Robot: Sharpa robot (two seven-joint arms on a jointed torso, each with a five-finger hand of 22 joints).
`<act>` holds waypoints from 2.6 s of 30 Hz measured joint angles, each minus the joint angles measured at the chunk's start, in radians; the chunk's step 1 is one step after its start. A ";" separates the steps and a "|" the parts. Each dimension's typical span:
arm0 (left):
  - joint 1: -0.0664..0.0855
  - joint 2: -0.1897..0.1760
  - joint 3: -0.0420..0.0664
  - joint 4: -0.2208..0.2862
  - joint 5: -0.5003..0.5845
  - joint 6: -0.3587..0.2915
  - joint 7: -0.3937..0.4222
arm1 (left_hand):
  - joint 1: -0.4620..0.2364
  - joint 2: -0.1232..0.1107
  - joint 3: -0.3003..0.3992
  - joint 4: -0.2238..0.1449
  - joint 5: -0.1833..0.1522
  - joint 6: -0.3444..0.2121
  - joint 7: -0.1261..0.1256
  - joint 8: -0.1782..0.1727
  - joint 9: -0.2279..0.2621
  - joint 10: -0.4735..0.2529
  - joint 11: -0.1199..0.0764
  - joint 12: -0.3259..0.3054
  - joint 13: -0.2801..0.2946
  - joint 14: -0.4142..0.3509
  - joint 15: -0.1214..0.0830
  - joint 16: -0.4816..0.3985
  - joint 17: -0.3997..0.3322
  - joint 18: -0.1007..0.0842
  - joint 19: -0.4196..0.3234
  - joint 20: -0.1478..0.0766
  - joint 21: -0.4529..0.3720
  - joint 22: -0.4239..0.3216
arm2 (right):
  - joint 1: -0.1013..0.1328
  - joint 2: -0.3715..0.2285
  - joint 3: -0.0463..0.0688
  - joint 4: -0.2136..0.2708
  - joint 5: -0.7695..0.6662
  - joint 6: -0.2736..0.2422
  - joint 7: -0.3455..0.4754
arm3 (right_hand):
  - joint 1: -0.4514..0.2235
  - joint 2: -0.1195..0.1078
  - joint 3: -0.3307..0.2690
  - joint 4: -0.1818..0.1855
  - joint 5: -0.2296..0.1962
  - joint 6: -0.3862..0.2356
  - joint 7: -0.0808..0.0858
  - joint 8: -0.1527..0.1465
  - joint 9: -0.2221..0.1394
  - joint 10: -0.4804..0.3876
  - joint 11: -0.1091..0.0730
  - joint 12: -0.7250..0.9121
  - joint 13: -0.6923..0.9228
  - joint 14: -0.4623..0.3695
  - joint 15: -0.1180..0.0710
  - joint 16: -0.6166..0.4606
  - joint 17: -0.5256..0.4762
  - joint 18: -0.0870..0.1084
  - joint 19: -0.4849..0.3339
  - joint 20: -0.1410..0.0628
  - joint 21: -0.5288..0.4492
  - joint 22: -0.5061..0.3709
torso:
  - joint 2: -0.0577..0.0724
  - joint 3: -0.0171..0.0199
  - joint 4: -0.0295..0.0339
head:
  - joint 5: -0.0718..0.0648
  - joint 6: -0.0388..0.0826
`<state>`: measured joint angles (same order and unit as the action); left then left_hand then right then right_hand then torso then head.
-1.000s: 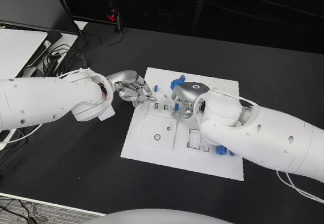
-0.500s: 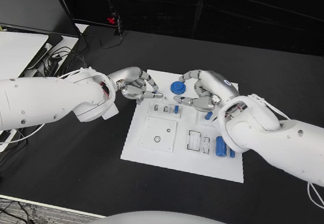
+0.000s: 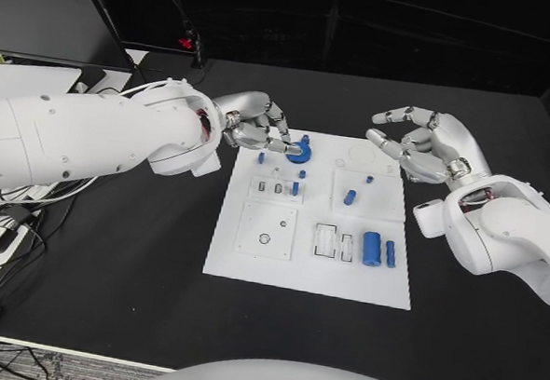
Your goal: Assemble the parts on the task board
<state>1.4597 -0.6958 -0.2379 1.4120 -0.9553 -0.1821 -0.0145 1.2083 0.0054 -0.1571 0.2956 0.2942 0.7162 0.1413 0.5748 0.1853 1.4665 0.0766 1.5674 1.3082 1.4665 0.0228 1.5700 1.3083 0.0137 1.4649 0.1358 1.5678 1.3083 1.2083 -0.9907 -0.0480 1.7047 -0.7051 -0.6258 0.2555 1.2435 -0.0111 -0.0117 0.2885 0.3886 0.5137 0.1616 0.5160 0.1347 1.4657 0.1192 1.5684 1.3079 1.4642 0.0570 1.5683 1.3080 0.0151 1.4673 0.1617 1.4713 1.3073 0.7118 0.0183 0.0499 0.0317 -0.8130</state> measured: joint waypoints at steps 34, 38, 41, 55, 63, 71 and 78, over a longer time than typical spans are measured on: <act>0.011 0.202 -0.001 -0.152 -0.080 0.388 -0.465 | -0.289 0.064 -0.062 0.000 -0.113 -0.018 -0.037 0.186 0.276 0.000 -0.029 0.000 0.000 0.001 -0.028 0.000 0.000 0.000 0.001 -0.023 0.000 0.000 | -0.001 -0.110 -0.003 -0.025 0.298 0.116 0.085 | -0.049 0.049 -0.052 0.000 0.010 -0.015 -0.001 0.061 0.003 -0.001 0.015 0.000 0.000 0.001 0.011 0.000 0.000 0.016 -0.012 0.019 -0.032 0.000 | -0.005 0.0013 -0.0053 | -0.030 0.004; 0.009 0.222 0.000 -0.168 -0.083 0.391 -0.466 | -0.285 0.069 -0.062 0.000 -0.113 -0.025 -0.037 0.186 0.282 0.000 -0.029 0.000 0.000 -0.002 -0.030 0.000 0.000 0.000 0.001 -0.024 0.000 0.000 | -0.001 -0.106 -0.003 -0.028 0.300 0.121 0.078 | -0.049 0.049 -0.054 -0.001 0.015 -0.017 -0.002 0.065 0.003 -0.001 0.015 0.000 0.000 0.001 0.011 0.000 0.000 0.016 -0.015 0.021 -0.032 0.000 | -0.005 0.0017 -0.0058 | -0.030 0.006; 0.003 0.241 0.000 -0.182 -0.084 0.392 -0.466 | -0.283 0.072 -0.062 0.000 -0.113 -0.025 -0.037 0.186 0.283 0.000 -0.029 0.000 -0.001 -0.002 -0.030 0.000 0.000 0.000 -0.002 -0.027 0.000 0.000 | -0.001 -0.105 -0.003 -0.030 0.301 0.125 0.074 | -0.049 0.049 -0.054 -0.001 0.015 -0.018 -0.004 0.068 0.003 -0.001 0.015 0.000 0.000 0.004 0.015 0.000 0.000 0.016 -0.015 0.021 -0.039 0.000 | -0.005 0.0021 -0.0058 | -0.029 0.006; -0.021 0.307 0.000 -0.240 -0.086 0.392 -0.459 | -0.223 0.091 -0.057 -0.004 -0.097 -0.025 -0.037 0.173 0.301 0.000 -0.029 0.000 -0.001 -0.002 -0.030 0.000 -0.001 0.000 0.001 -0.031 0.000 0.000 | -0.001 -0.097 -0.003 -0.039 0.304 0.132 0.062 | -0.049 0.049 -0.054 -0.001 0.019 -0.022 0.000 0.068 0.003 -0.001 0.015 0.000 0.000 0.004 0.015 0.000 0.000 0.016 -0.018 0.025 -0.039 0.000 | -0.005 0.0024 -0.0058 | -0.028 0.000; -0.041 0.321 0.000 -0.258 -0.087 0.397 -0.451 | -0.204 0.110 -0.057 -0.004 -0.092 -0.016 -0.044 0.169 0.309 0.000 -0.029 0.000 -0.001 0.001 -0.034 0.000 -0.001 0.000 0.001 -0.031 0.000 -0.001 | -0.001 -0.095 -0.003 -0.037 0.304 0.133 0.057 | -0.045 0.053 -0.054 -0.001 0.020 -0.022 0.000 0.071 0.003 -0.001 0.015 0.000 0.000 0.004 0.015 0.000 0.000 0.016 -0.018 0.025 -0.039 0.000 | -0.005 0.0029 -0.0063 | -0.029 -0.006; -0.045 0.330 0.000 -0.266 -0.087 0.399 -0.441 | -0.177 0.127 -0.054 -0.007 -0.080 -0.002 -0.045 0.168 0.323 0.000 -0.036 0.000 -0.001 -0.002 -0.038 0.000 -0.001 0.000 0.001 -0.031 0.000 -0.001 | -0.001 -0.096 -0.003 -0.039 0.304 0.133 0.049 | -0.040 0.057 -0.059 -0.001 0.030 -0.025 -0.004 0.077 0.002 0.003 0.019 0.000 0.000 0.001 0.018 0.000 -0.001 0.016 -0.018 0.025 -0.039 0.000 | -0.005 0.0025 -0.0064 | -0.035 -0.009; -0.046 0.334 0.000 -0.273 -0.087 0.401 -0.437 | -0.168 0.136 -0.051 -0.004 -0.076 0.004 -0.052 0.168 0.329 0.000 -0.036 0.000 -0.001 -0.002 -0.038 0.000 -0.001 0.000 0.001 -0.031 0.000 -0.001 | -0.002 -0.095 -0.003 -0.042 0.304 0.133 0.039 | -0.041 0.056 -0.059 -0.001 0.032 -0.025 -0.004 0.079 0.002 0.003 0.019 0.000 0.000 0.001 0.018 0.000 -0.001 0.016 -0.018 0.025 -0.043 0.000 | -0.005 0.0026 -0.0059 | -0.037 -0.012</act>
<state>1.4136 -0.3622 -0.2383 1.1387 -1.0426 0.2185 -0.4514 1.0403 0.1411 -0.2081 0.2915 0.2183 0.7207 0.0897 0.7425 0.5142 1.4664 0.0405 1.5673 1.3074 1.4641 -0.0150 1.5699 1.3076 0.0140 1.4664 0.1052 1.5677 1.3077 1.2066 -1.0855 -0.0509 1.6630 -0.4008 -0.4924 0.2946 1.2028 0.0452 -0.0711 0.2877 0.4202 0.4886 0.1580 0.5952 0.1363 1.4686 0.1378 1.5684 1.3079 1.4651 0.0751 1.5683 1.3074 0.0307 1.4488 0.1863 1.4278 1.3073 0.7069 0.0209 0.0439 -0.0049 -0.8251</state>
